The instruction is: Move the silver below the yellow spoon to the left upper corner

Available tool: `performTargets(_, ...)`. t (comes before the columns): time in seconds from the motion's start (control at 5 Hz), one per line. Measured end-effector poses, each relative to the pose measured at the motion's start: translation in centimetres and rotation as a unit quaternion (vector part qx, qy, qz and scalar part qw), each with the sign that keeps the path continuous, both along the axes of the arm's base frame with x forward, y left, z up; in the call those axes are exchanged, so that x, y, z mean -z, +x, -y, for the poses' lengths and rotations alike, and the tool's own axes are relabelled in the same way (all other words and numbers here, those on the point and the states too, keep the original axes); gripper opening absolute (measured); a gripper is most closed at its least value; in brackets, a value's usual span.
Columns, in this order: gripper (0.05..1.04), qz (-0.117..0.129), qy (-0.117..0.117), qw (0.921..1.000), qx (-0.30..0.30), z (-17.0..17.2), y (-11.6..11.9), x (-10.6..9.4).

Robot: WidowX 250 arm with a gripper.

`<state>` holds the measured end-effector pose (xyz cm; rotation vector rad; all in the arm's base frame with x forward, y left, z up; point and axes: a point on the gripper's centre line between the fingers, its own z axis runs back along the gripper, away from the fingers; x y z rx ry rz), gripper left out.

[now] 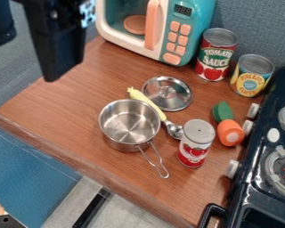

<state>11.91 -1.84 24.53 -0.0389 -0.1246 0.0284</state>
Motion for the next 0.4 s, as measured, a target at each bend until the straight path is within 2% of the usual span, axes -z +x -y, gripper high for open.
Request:
performTargets(0.2,1.001,0.002,0.001,1.0000,0.004,0.0,0.1,0.0)
performTargets(0.4,1.001,-0.050,0.028,0.9982,-0.019,-3.1,2.9,2.7)
